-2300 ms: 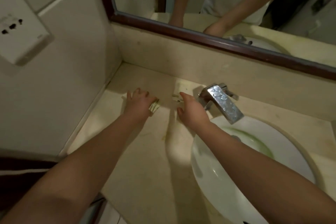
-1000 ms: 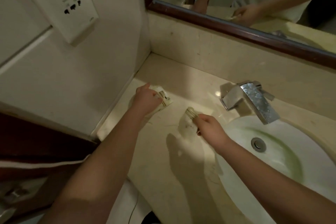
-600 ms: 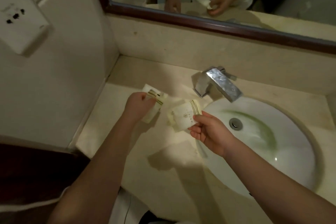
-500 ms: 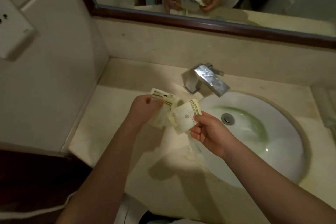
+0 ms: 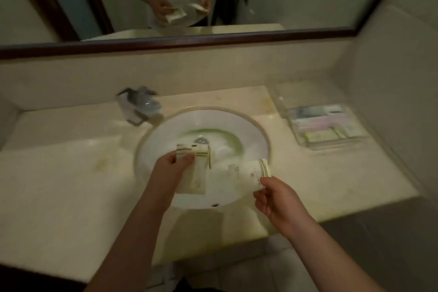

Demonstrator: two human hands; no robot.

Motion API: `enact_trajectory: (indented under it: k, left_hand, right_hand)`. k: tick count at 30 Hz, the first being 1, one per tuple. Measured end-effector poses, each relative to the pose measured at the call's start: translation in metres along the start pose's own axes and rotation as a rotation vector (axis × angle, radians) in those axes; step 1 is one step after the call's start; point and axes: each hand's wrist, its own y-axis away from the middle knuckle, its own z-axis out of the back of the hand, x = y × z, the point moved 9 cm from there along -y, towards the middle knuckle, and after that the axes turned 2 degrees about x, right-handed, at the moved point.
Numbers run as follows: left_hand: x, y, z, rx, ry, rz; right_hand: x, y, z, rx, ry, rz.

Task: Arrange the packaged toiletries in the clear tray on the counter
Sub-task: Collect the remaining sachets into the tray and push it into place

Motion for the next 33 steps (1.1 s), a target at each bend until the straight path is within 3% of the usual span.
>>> enact_trajectory:
  k: [6,11,27,33]
  left_hand:
    - [0.001,0.031,-0.158,0.123,-0.043,-0.033]
    - [-0.009,0.033,-0.236,0.194,-0.089,-0.055]
    - [-0.021,-0.082,-0.355,0.186,-0.033,0.051]
    - [-0.02,-0.099,-0.345,0.128,-0.09,0.056]
  right_hand:
    - [0.056,0.029,0.128,-0.125,-0.027,0.099]
    - [0.086,0.027,0.186,-0.134,-0.083,0.089]
    - [0.18,-0.059,0.283,-0.275,-0.16,-0.001]
    - [0.166,-0.099,0.252,-0.121,-0.249,-0.206]
